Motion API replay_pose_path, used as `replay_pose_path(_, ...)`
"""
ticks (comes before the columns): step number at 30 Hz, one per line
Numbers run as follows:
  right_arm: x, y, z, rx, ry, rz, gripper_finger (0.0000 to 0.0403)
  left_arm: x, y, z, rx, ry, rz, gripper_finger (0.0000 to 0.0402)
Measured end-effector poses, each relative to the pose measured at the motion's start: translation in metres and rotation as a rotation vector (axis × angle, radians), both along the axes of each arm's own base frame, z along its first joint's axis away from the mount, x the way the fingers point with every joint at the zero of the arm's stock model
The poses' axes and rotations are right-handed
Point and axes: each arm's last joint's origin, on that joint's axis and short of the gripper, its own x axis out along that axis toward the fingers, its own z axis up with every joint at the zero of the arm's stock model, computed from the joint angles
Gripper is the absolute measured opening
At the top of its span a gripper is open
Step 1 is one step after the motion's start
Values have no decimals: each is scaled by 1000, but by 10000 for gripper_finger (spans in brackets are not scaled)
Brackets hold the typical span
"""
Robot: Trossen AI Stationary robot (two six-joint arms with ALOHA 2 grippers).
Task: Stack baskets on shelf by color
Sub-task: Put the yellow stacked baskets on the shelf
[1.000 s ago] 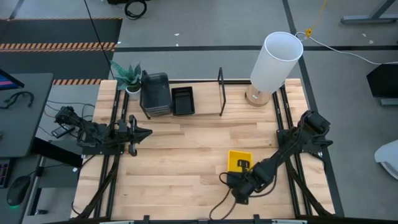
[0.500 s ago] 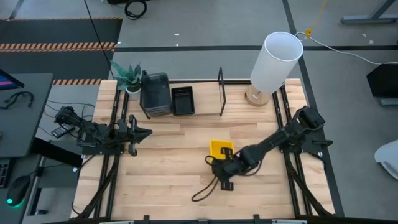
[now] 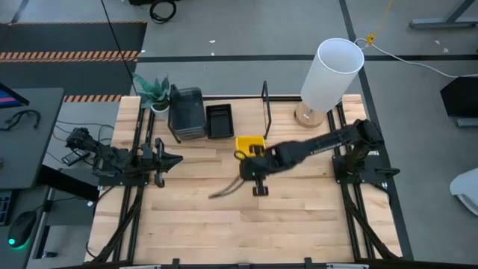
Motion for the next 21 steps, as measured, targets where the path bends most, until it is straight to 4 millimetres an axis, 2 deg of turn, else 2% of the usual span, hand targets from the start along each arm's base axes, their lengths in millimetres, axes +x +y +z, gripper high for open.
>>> replay_pose_path(10,11,-61,23,-146,-12,27,14,0,0,0,0,0,0,36)
replay_pose_path(16,10,-99,24,-193,5,-3,14,0,0,0,0,-1,0,27)
replay_pose_path(21,10,-122,21,-197,3,1,14,0,0,0,-1,0,1,27)
